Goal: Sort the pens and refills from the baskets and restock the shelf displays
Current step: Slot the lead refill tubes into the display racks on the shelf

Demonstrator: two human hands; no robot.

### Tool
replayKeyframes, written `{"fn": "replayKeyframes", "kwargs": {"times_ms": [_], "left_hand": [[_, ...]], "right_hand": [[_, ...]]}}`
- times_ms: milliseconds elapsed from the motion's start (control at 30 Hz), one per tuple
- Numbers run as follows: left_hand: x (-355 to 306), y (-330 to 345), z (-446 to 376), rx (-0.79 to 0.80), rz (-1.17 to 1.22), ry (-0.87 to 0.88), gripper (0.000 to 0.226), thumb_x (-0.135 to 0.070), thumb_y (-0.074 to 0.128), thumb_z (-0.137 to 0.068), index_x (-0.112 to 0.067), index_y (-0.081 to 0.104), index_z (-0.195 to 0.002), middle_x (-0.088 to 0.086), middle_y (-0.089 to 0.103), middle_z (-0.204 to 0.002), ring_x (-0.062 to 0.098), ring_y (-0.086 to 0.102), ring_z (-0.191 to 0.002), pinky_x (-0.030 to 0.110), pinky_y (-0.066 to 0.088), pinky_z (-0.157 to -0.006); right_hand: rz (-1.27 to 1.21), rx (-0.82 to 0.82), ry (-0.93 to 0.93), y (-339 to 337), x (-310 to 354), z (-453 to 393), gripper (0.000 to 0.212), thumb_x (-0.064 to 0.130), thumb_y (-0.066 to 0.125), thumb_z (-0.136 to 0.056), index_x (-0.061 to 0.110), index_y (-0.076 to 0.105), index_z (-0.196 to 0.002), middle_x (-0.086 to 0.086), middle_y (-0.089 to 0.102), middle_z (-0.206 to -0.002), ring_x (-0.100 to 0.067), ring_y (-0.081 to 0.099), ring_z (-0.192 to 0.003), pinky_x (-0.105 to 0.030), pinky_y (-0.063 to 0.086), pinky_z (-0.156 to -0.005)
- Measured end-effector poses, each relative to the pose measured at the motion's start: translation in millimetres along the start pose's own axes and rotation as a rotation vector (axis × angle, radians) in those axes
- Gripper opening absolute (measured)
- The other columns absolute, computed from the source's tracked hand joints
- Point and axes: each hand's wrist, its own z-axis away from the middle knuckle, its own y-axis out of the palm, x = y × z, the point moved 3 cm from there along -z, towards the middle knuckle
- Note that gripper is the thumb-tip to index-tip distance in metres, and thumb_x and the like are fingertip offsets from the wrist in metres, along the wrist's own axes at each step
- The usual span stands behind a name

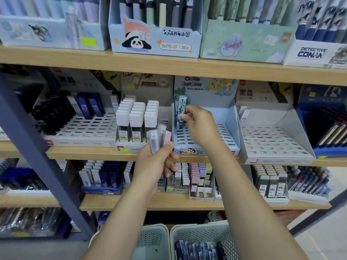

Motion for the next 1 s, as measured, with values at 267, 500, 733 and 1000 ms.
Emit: {"fn": "replayKeyframes", "kwargs": {"times_ms": [267,500,733,1000], "left_hand": [[-0.6,1.3,-1.1,0.009,0.000,-0.008,0.013,-0.022,0.064,-0.098,-0.012,0.061,-0.105,0.008,0.072,-0.073,0.020,0.060,-0.049,0.025,0.038,-0.041],[-0.6,6.8,0.9,0.063,0.002,-0.006,0.051,-0.048,0.067,-0.087,-0.006,0.063,-0.115,0.003,0.062,-0.066,0.014,0.048,-0.046,0.023,0.031,-0.041],[-5.9,14.7,4.0,0.115,0.130,-0.088,0.026,-0.035,0.056,-0.101,-0.010,0.058,-0.108,0.006,0.061,-0.069,0.013,0.045,-0.047,0.022,0.025,-0.039],[-3.8,15.2,2.0,0.058,0.160,-0.109,0.017,-0.024,0.055,-0.102,-0.007,0.056,-0.104,0.007,0.061,-0.068,0.013,0.044,-0.046,0.022,0.024,-0.037]], "right_hand": [[-0.020,-0.110,0.060,1.9,-7.2,2.5,0.017,0.023,0.071,-0.092,0.009,0.069,-0.083,0.006,0.062,-0.074,-0.009,0.056,-0.068,-0.026,0.048,-0.066],[0.084,-0.120,0.054,-12.8,-3.9,6.1,0.010,0.019,0.068,-0.092,0.015,0.070,-0.083,0.000,0.060,-0.085,-0.011,0.053,-0.072,-0.029,0.048,-0.075],[-0.255,-0.057,0.010,-25.3,6.8,17.7,0.023,0.016,0.056,-0.099,0.024,0.064,-0.118,0.004,0.061,-0.084,-0.012,0.055,-0.062,-0.026,0.043,-0.058],[0.157,0.080,-0.174,-9.0,2.9,19.4,0.069,0.010,0.050,-0.099,0.036,0.021,-0.156,-0.009,0.055,-0.116,-0.024,0.054,-0.083,-0.038,0.047,-0.073]]}}
